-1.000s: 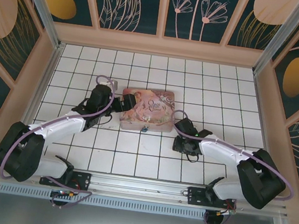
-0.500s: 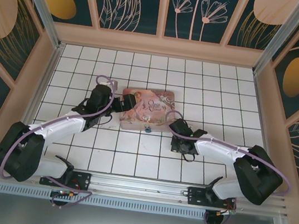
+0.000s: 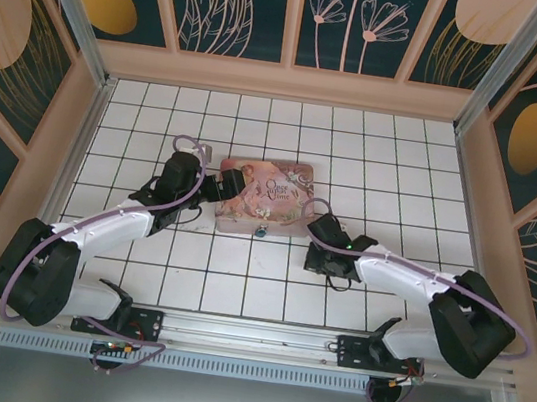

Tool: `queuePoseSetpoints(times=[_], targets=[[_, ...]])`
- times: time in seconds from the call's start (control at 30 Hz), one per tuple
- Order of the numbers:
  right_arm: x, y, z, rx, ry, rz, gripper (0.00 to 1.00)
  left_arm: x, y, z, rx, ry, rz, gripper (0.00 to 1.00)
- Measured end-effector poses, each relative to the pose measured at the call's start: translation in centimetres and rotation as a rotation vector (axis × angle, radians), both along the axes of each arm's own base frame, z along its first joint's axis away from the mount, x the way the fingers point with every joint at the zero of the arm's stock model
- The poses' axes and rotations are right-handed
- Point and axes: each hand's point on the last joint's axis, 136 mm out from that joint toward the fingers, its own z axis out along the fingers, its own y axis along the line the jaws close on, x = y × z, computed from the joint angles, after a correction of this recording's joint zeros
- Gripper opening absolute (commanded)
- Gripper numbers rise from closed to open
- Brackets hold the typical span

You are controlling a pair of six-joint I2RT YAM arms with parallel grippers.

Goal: Unlock the padlock with the key

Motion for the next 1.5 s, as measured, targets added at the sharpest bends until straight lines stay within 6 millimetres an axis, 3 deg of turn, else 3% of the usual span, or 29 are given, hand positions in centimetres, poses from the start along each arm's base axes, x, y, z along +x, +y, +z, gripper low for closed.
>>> queuePoseSetpoints(times=[0.23,0.4,0.57,1.03,1.2,1.5], targets=[[1.3,1.7,3.8,0.122,-0.087,-0.013,0.0,-0.2,-0.3,0.0,-0.018,0.011,-0.012,0.98],[1.9,2.4,5.4,0.168,-0.124,-0.017,0.0,-0.5,-0.8,0.1,-0.049,0.03,-0.028,0.98],[2.8,3.5,7.7,0.225,-0.165,-0.014,0.0,-0.8,-1.9,1.1,-0.146,0.049,-0.054,0.96],[8.8,9.7,20.6,0.466,-0.405,0.005,0.0,-1.2,-5.0,6.9,-0.629,0.155,-0.053,0.85],[11.0,11.8,22.5,0.512,-0.451,0.006,0.0,-0.9,-5.5,8.6,-0.79,0.226,-0.017,0.79],[13.0,14.0,23.3,0.582,-0.489,-0.003,0.0,-0.2,-4.9,10.0,-1.025,0.308,0.069,0.71]])
